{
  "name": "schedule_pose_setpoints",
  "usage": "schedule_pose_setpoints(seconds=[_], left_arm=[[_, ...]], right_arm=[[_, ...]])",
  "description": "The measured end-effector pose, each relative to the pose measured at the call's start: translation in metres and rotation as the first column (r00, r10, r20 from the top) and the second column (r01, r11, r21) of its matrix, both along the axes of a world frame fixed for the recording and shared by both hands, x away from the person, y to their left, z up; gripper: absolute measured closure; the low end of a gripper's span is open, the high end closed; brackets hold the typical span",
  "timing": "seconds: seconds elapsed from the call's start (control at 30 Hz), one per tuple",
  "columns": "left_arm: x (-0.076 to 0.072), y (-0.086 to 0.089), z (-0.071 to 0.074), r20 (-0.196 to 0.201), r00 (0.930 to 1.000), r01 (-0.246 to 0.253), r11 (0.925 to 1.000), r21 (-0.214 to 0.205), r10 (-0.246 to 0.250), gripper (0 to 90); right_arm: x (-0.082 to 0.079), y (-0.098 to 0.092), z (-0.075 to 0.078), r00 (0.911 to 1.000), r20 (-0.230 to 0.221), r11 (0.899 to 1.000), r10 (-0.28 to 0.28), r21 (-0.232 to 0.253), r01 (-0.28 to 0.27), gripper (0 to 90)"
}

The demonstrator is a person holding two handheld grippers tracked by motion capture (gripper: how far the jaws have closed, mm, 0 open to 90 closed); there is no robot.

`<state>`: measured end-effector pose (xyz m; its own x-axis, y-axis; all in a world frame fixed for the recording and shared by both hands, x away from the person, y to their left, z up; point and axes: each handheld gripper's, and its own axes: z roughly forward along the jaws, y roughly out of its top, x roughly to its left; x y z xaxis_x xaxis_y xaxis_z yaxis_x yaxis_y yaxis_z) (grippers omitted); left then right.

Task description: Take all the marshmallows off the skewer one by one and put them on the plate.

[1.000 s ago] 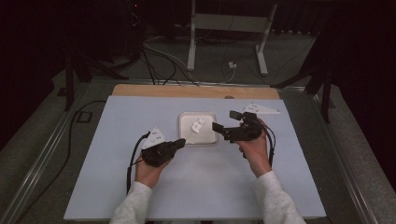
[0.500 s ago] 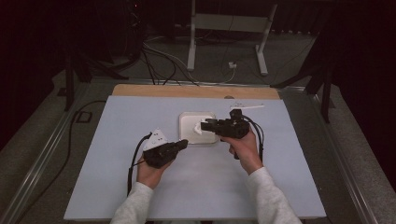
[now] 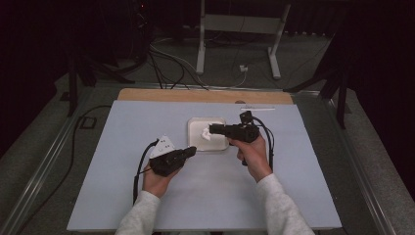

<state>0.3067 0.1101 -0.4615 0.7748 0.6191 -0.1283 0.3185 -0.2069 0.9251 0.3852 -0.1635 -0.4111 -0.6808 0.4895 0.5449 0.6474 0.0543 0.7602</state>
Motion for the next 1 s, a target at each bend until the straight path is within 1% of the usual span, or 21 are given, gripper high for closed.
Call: schedule_pose_setpoints(seconds=[0.07,0.17,0.33,0.4,0.43,0.47,0.5,0.53,0.57,0.6,0.63,0.73,0.77,0.83,0.93,1.0], left_arm=[[0.000,0.000,0.000,0.001,1.0000,0.001,1.0000,-0.002,-0.001,90.0],[0.000,0.001,0.000,0.002,1.0000,0.000,1.0000,-0.002,0.000,90.0],[0.000,0.003,0.001,0.004,1.0000,-0.003,1.0000,0.000,0.003,90.0],[0.001,0.004,0.001,0.005,1.0000,-0.004,0.9999,0.014,0.004,90.0],[0.000,0.004,-0.001,0.004,1.0000,-0.007,0.9991,0.042,0.007,90.0],[0.000,0.003,-0.003,0.004,0.9999,-0.012,0.9976,0.068,0.011,90.0],[0.000,0.005,-0.006,-0.006,0.9999,-0.015,0.9977,0.067,0.016,90.0],[0.001,0.006,-0.007,-0.017,0.9997,-0.018,0.9985,0.052,0.019,90.0],[0.002,0.007,-0.007,-0.019,0.9995,-0.025,0.9989,0.041,0.026,90.0],[0.002,0.007,-0.006,-0.017,0.9995,-0.028,0.9992,0.030,0.029,90.0],[0.003,0.007,-0.005,-0.014,0.9995,-0.028,0.9993,0.025,0.028,90.0],[0.002,0.006,-0.003,-0.008,0.9993,-0.035,0.9991,0.024,0.035,90.0],[0.002,0.006,-0.003,-0.007,0.9990,-0.043,0.9988,0.023,0.043,90.0],[0.002,0.007,-0.003,-0.010,0.9990,-0.043,0.9990,0.013,0.043,90.0],[0.002,0.009,-0.002,-0.012,0.9987,-0.050,0.9987,0.008,0.050,90.0],[0.002,0.009,-0.002,-0.013,0.9985,-0.053,0.9986,0.005,0.053,90.0]], right_arm=[[-0.001,0.001,0.003,0.9998,0.017,1.000,-0.014,-0.012,0.014,81.4],[-0.002,0.002,0.006,0.9988,0.034,0.999,-0.034,-0.018,0.035,82.3],[-0.004,0.003,0.007,0.9958,0.062,0.997,-0.067,-0.027,0.069,83.5],[-0.004,0.003,0.007,0.9943,0.071,0.996,-0.080,-0.032,0.082,84.0],[-0.004,0.003,0.007,0.9921,0.082,0.994,-0.094,-0.038,0.098,84.4],[-0.003,-0.006,0.012,0.9828,0.095,0.987,-0.158,0.000,0.159,84.7],[-0.003,-0.006,0.012,0.9828,0.095,0.987,-0.158,0.000,0.159,84.7],[-0.002,-0.012,0.014,0.9795,0.101,0.985,-0.174,0.022,0.173,84.5],[0.000,-0.020,0.020,0.9794,0.111,0.986,-0.168,0.002,0.169,84.0],[0.000,-0.020,0.020,0.9794,0.111,0.986,-0.168,0.002,0.169,84.0],[0.000,-0.022,0.021,0.9778,0.122,0.985,-0.170,-0.014,0.173,83.9],[0.001,-0.025,0.021,0.9778,0.122,0.984,-0.170,-0.023,0.174,83.3],[0.002,-0.025,0.020,0.9780,0.118,0.984,-0.172,-0.025,0.176,83.0],[0.004,-0.022,0.017,0.9794,0.109,0.984,-0.170,-0.035,0.175,82.4],[0.006,-0.016,0.012,0.9798,0.115,0.982,-0.163,-0.076,0.173,82.0],[0.008,-0.013,0.010,0.9796,0.115,0.980,-0.165,-0.090,0.175,81.6]])
